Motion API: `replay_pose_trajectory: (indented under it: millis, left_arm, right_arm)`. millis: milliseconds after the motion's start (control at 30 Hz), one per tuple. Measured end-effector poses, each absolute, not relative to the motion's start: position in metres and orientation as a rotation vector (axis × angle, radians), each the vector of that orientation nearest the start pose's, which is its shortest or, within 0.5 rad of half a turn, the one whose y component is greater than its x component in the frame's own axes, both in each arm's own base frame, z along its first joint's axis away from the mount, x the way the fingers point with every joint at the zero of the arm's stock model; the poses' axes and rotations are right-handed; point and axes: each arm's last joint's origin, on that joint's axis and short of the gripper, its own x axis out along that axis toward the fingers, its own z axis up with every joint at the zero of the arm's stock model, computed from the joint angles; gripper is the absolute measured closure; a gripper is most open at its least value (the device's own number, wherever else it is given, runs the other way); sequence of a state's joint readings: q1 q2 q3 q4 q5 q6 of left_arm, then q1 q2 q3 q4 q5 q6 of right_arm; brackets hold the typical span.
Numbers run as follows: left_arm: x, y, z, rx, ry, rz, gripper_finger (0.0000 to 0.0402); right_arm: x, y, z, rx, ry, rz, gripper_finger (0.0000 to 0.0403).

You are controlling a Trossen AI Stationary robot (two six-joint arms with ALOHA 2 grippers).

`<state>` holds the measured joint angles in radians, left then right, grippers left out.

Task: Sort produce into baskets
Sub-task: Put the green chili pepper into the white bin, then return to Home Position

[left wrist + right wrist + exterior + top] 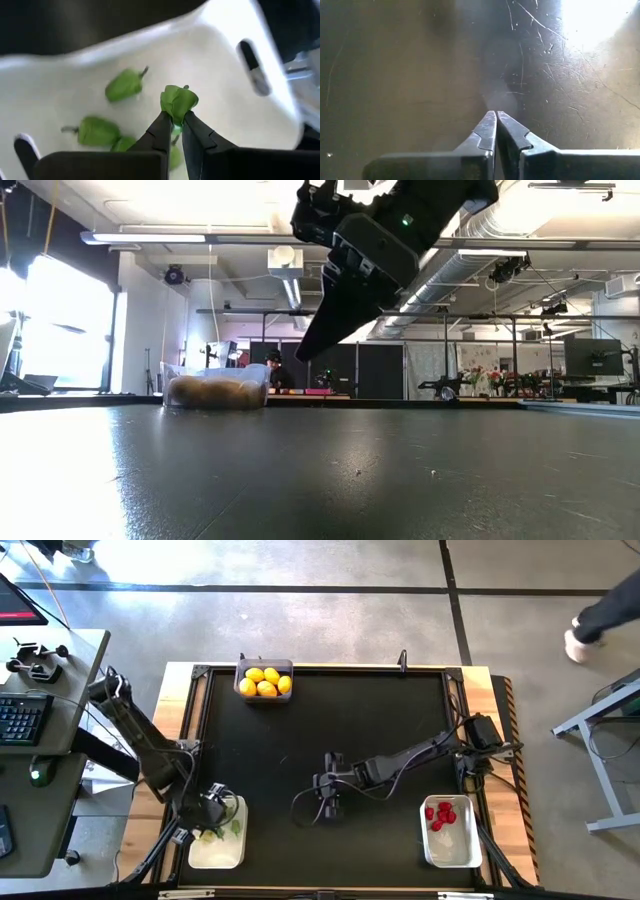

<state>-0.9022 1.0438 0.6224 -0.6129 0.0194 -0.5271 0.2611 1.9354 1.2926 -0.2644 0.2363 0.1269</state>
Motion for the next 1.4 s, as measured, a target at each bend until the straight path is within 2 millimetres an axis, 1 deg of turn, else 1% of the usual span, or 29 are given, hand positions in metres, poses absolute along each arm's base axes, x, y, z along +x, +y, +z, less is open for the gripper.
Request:
replay_pose_trajectory:
  millis: [133, 300, 433, 733, 833, 900, 967, 1067, 1233, 1300, 1400]
  left_arm:
    - [0.113, -0.148, 0.191, 0.036, 1.213, -0.512, 0.0389]
    - [0.117, -0.151, 0.183, 0.054, 1.254, -0.484, 0.0380]
    - [0.120, -0.151, 0.178, 0.043, 1.276, -0.445, 0.0355]
    - [0.120, -0.153, 0.178, -0.013, 1.290, -0.438, 0.0276]
    - [0.121, -0.153, 0.180, -0.054, 1.303, -0.476, 0.0266]
    - [0.123, -0.152, 0.185, -0.085, 1.273, -0.496, 0.0274]
    - [0.126, -0.151, 0.191, -0.085, 1.204, -0.534, 0.0290]
    - [0.131, -0.146, 0.202, -0.064, 1.082, -0.574, 0.0326]
    - [0.141, -0.129, 0.215, -0.046, 0.954, -0.569, 0.0390]
    - [0.145, -0.122, 0.218, -0.034, 0.922, -0.567, 0.0397]
    - [0.153, -0.113, 0.221, -0.019, 0.873, -0.572, 0.0396]
  right_arm:
    - [0.393, 0.098, 0.176, -0.109, 0.878, -0.031, 0.0402]
    - [0.393, 0.098, 0.176, -0.118, 0.878, -0.027, 0.0402]
    - [0.394, 0.096, 0.176, -0.116, 0.879, -0.032, 0.0402]
    - [0.394, 0.096, 0.176, -0.121, 0.879, -0.030, 0.0403]
    - [0.394, 0.096, 0.176, -0.126, 0.880, -0.028, 0.0403]
    - [0.393, 0.096, 0.175, -0.146, 0.884, -0.019, 0.0403]
    - [0.393, 0.096, 0.175, -0.162, 0.890, -0.009, 0.0403]
    - [0.394, 0.093, 0.175, -0.176, 0.891, -0.005, 0.0403]
    - [0.396, 0.083, 0.175, -0.193, 0.892, -0.011, 0.0403]
    - [0.397, 0.080, 0.175, -0.198, 0.893, -0.009, 0.0403]
    - [0.399, 0.074, 0.173, -0.178, 0.872, 0.019, 0.0403]
